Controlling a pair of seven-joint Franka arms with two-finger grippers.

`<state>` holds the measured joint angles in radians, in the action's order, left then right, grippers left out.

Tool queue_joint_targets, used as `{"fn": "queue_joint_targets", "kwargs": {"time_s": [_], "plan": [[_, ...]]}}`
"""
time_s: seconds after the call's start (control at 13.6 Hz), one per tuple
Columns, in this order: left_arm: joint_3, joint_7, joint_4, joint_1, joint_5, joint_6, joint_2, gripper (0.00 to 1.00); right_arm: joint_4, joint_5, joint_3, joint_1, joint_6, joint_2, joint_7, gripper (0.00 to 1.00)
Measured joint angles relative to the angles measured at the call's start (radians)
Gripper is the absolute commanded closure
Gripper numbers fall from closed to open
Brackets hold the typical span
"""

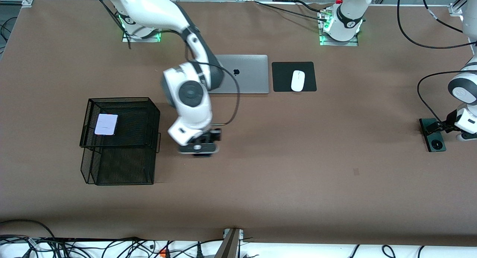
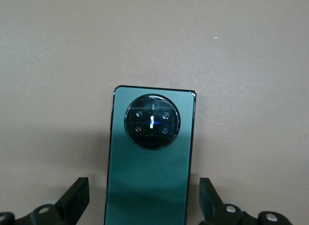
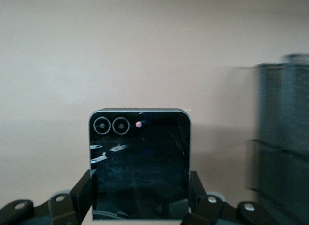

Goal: Place phones with both arms
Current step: 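Carry the black phone over the mesh holder with the right gripper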

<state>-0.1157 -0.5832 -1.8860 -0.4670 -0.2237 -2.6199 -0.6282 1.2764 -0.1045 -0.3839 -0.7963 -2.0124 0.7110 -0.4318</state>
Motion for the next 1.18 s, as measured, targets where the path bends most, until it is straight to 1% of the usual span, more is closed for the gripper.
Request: {"fn": "queue_joint_targets", "kwargs": {"time_s": [0.15,0.22,0.37,0.52,0.66,0.81,0.96,1.18], "plan": [[0.001,0.0,0.0,0.0,-0.003,0.0,-0.001,0.0,0.005,0.0,-0.082,0.017,0.059,-0.048,0.099,0.96],[0.001,0.0,0.0,0.0,-0.005,0.0,-0.002,0.0,0.009,0.0,-0.112,0.037,0.068,-0.06,0.15,0.96],[0.001,0.0,0.0,-0.001,-0.008,0.0,-0.006,0.0,0.018,-0.001,-0.141,0.105,0.07,-0.068,0.245,0.96],[0.001,0.0,0.0,-0.004,-0.009,0.0,-0.01,0.0,0.029,-0.026,-0.143,0.189,0.065,-0.064,0.338,0.96],[0.001,0.0,0.0,-0.006,-0.009,0.0,-0.014,0.0,0.041,-0.12,-0.142,0.279,0.041,-0.051,0.461,0.95],[0.001,0.0,0.0,-0.006,-0.011,-0.005,-0.019,0.0,0.058,-0.219,-0.14,0.344,-0.007,-0.019,0.569,0.95],[0.001,0.0,0.0,-0.006,-0.014,-0.014,-0.025,0.0,0.088,-0.268,-0.134,0.361,-0.081,0.019,0.597,0.95],[0.001,0.0,0.0,-0.006,-0.015,-0.015,-0.029,0.0,0.16,-0.286,-0.103,0.354,-0.195,0.048,0.597,0.93]]}}
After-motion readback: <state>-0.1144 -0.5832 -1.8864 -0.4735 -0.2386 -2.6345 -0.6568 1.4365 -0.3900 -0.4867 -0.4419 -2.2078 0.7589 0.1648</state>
